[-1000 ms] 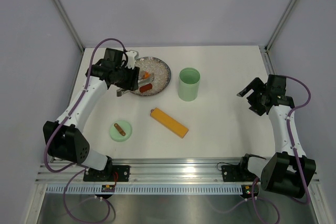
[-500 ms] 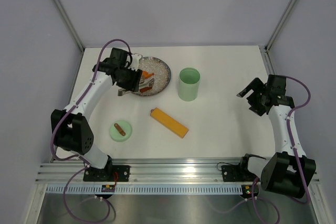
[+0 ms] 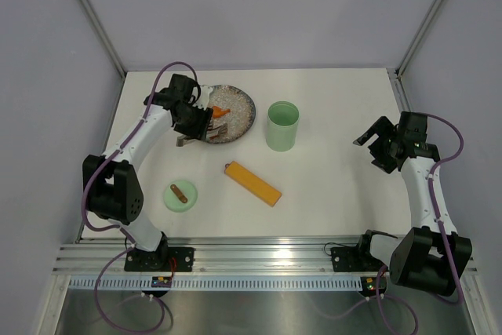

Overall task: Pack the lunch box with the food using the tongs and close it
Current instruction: Pick up the fake food from the plate.

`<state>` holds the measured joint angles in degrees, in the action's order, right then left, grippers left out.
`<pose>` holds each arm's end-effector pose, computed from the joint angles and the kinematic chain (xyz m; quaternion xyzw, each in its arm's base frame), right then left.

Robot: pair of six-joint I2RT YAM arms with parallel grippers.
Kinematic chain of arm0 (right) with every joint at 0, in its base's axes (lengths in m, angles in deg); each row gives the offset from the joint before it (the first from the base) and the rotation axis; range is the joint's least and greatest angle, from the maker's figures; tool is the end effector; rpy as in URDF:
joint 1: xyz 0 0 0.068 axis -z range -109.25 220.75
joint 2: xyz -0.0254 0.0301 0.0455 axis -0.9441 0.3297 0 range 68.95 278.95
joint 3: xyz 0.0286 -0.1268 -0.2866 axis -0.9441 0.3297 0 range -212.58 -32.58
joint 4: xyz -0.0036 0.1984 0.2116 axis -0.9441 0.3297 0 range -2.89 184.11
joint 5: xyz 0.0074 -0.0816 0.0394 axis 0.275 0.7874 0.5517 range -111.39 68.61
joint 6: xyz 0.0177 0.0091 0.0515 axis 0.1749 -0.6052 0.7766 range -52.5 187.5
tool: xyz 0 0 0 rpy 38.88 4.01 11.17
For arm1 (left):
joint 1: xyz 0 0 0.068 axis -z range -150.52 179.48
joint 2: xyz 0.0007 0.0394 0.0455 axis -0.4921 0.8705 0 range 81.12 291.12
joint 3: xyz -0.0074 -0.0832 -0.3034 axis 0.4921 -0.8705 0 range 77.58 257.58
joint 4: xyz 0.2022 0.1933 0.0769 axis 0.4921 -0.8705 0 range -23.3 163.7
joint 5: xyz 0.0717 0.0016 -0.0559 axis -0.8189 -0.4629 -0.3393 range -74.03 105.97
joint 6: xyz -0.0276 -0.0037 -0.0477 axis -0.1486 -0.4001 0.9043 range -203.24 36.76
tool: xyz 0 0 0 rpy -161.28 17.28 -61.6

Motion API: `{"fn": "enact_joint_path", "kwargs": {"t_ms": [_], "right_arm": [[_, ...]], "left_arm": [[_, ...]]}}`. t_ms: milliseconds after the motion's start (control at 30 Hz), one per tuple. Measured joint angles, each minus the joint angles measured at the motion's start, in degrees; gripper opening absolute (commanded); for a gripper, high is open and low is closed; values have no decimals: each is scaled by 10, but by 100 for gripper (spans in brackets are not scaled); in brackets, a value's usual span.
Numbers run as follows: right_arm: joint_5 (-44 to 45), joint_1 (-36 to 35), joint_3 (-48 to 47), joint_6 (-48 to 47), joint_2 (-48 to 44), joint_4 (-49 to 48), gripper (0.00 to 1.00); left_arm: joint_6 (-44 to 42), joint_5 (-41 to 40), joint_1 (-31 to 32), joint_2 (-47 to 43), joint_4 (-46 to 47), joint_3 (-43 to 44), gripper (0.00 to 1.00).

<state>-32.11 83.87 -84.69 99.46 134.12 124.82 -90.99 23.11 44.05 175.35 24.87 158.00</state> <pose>0.2383 -0.0483 0.3025 0.3305 0.8782 0.1415 0.3153 0.3623 -0.0989 0.3134 0.2021 0.9486 -0.0744 0.2320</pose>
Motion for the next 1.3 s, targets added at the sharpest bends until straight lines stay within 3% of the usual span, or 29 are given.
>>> {"fn": "enact_joint_path", "kwargs": {"t_ms": [867, 1300], "right_arm": [[-9, 0, 0, 0, 2, -1, 93], [-9, 0, 0, 0, 2, -2, 93]], "left_arm": [[0, -33, 22, 25, -22, -3, 55], [5, -49, 37, 35, -34, 2, 28]]}}
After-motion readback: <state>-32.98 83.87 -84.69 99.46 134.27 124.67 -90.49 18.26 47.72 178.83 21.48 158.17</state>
